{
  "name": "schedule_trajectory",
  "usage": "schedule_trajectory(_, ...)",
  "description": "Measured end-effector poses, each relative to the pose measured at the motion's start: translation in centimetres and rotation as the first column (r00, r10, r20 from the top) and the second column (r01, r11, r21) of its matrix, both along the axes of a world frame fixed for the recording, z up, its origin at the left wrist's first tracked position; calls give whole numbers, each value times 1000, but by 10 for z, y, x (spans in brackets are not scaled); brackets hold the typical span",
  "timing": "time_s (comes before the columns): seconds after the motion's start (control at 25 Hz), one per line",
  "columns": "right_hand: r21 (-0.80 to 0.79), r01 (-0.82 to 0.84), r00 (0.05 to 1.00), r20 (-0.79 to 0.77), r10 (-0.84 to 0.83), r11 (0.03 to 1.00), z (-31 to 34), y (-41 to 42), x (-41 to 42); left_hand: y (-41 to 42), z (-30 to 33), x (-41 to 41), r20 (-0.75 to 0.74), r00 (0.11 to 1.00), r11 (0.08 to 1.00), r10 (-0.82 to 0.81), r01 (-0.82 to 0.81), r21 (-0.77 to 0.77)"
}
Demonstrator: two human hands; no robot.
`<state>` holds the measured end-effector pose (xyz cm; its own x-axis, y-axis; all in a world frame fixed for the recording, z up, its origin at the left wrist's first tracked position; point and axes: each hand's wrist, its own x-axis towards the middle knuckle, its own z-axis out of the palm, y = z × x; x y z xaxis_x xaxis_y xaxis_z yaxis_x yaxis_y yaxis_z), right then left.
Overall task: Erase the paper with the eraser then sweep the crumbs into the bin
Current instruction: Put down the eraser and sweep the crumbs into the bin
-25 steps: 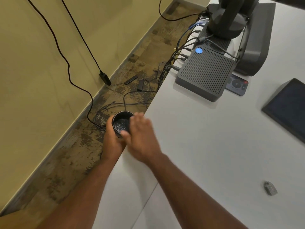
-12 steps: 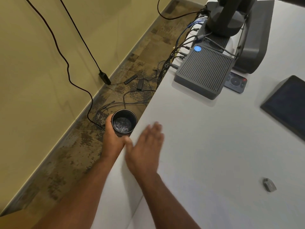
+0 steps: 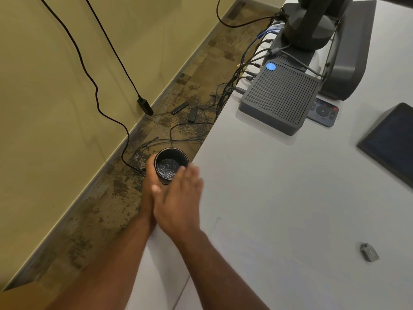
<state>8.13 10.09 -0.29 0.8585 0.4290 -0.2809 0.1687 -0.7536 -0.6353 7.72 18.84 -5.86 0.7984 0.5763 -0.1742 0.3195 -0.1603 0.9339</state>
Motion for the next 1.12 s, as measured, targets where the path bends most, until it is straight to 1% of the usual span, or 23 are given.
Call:
schedule_trajectory(0.04,129,-59,997,-41,65,990,4,3,6,-2,2,-1,-5,1000,1000,10,-10,-14)
schedule_trajectory(0.08,231,-72,994,-58,88,970,9,0,11,-3,5,-1,7,1000,999,23,-23,-27)
schedule_trajectory(0.12,286,-70,995,-54,89,956,13,-9,12,-3,9,0,-7,1000,999,28,-28,29)
schedule_trajectory(0.16,301,-67,995,-44,84,951,16,-20,12,-4,11,0,2,1000,998,31,-31,62)
schedule_trajectory(0.2,296,-68,996,-43,84,953,17,-34,8,-3,13,1,5,999,991,48,-49,125)
schedule_trajectory(0.24,279,-68,995,-47,85,958,17,-49,2,-3,15,1,14,997,985,71,-73,156)
schedule_trajectory(0.36,209,-45,995,-76,62,977,16,-97,-12,-1,26,2,66,989,968,130,-141,206)
schedule_trajectory(0.48,173,1,998,-65,11,985,14,-134,-21,-7,50,10,146,977,955,157,-188,230)
schedule_trajectory(0.56,158,0,999,-41,6,987,12,-151,-25,-19,67,18,195,968,957,159,-200,212)
schedule_trajectory(0.64,135,-19,1000,-9,21,991,8,-162,-26,-36,76,25,214,968,969,129,-170,181)
schedule_trajectory(0.84,79,-75,997,14,74,994,-1,-168,-26,-76,68,32,167,985,990,39,-61,129)
schedule_trajectory(0.96,70,-99,995,33,97,993,-4,-167,-25,-86,62,36,152,988,994,32,-47,96)
schedule_trajectory(1.12,47,-125,992,17,124,991,-2,-170,-24,-85,58,44,154,987,997,37,-47,64)
